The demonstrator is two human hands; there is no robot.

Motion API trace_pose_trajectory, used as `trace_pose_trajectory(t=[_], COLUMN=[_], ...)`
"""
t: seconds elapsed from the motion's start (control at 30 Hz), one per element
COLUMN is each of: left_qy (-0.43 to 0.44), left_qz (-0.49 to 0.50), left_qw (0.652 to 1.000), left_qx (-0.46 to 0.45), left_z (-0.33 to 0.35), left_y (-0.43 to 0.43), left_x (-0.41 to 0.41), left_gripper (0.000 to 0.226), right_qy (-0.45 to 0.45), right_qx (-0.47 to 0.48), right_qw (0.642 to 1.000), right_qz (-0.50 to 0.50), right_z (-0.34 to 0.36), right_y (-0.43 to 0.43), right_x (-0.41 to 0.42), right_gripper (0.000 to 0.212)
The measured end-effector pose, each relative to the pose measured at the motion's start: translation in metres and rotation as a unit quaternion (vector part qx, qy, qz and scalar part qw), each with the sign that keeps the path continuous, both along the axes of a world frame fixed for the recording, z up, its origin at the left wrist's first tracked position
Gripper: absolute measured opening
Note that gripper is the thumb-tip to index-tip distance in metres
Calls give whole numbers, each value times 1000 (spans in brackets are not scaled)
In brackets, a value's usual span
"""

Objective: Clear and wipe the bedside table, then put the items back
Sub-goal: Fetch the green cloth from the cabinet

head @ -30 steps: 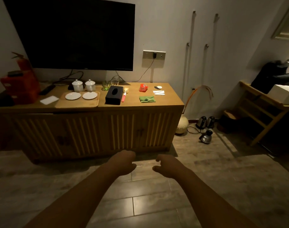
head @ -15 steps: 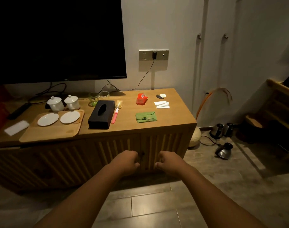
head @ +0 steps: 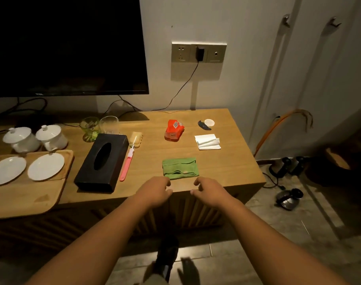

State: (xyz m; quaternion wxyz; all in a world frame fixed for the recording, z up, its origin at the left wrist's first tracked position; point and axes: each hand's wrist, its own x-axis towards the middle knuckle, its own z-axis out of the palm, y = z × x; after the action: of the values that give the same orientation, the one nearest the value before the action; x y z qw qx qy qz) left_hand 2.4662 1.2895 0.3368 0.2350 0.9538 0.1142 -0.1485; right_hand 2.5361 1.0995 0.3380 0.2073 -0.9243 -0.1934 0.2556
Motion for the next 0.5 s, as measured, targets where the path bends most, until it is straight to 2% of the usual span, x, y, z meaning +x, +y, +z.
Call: trace_pose_trajectory(t=[0.27,0.5], left_qy=[5,10], left_qz=[-8,-23], left_qw=[999,1000], left_qx=[-31,-2], left_z=[-56,-92], left_y=[58,68], left_x=[137,185], left_gripper=[36,25], right_qy=[6,-21], right_qx=[-37,-21], right_qw=[999,999], right_qz=[-20,-31], right_z=[-51,-81], right_y=[59,90], right_x=[113,155], right_gripper=[49,61])
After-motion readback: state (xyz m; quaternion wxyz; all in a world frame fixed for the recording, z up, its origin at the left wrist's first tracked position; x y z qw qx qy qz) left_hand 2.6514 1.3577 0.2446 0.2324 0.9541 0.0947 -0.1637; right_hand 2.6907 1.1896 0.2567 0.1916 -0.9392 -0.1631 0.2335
